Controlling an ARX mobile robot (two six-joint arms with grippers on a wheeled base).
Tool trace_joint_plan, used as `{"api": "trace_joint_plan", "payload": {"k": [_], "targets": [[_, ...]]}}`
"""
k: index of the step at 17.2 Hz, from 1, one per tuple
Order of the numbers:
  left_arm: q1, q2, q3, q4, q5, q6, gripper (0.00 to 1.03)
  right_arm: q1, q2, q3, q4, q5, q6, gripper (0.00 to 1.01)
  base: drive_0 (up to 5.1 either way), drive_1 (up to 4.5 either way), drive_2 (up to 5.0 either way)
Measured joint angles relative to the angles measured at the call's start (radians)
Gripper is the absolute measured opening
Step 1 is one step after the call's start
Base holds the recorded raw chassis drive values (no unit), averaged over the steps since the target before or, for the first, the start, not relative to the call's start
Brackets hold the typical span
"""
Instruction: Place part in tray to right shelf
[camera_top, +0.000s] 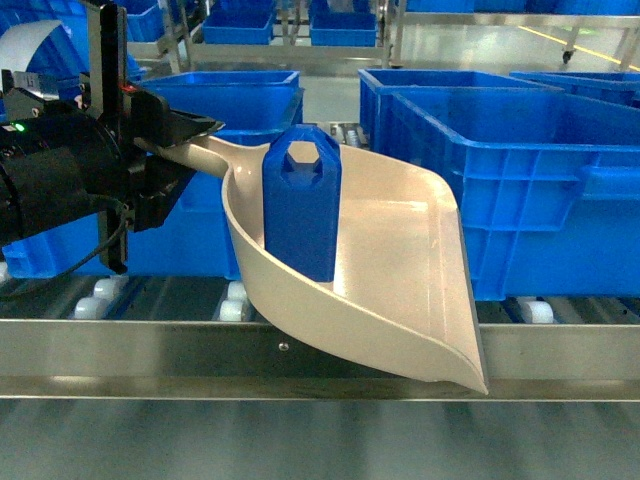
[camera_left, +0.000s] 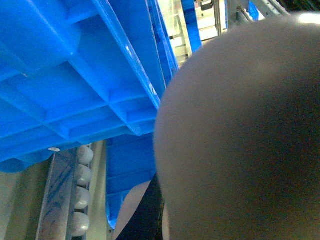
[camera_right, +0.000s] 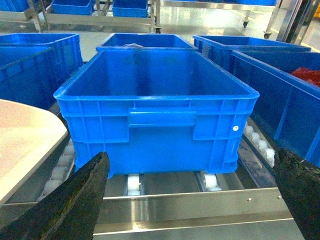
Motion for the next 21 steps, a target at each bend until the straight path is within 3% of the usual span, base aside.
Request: {"api": "trace_joint_plan", "payload": {"k": [13, 14, 16, 19, 21], "targets": [[-0.001, 0.0, 0.0, 0.012, -0.003, 0.003, 0.16, 0.0, 0.0, 0.0, 0.0, 0.0, 0.0, 0.98, 0.0, 0.0, 0.0], [-0.007, 0.012, -0.015, 0.108, -0.022, 0.025, 0.16, 0.0, 0.0, 0.0, 0.0, 0.0, 0.0, 0.98, 0.0, 0.0, 0.0], [-0.023, 0.002, -0.045, 0.19, -0.026, 0.033, 0.15, 0.0, 0.0, 0.0, 0.0, 0.0, 0.0, 0.98, 0.0, 0.0, 0.0], [-0.045, -0.075, -0.111, 0.12, 0.011, -0.002, 0.15, 0.0, 0.0, 0.0, 0.0, 0.0, 0.0, 0.98, 0.0, 0.0, 0.0], [0.002, -0.155, -0.105, 0.065, -0.017, -0.006, 0.15, 0.0, 0.0, 0.0, -0.001, 0.0, 0.0, 0.98, 0.0, 0.0, 0.0]]}}
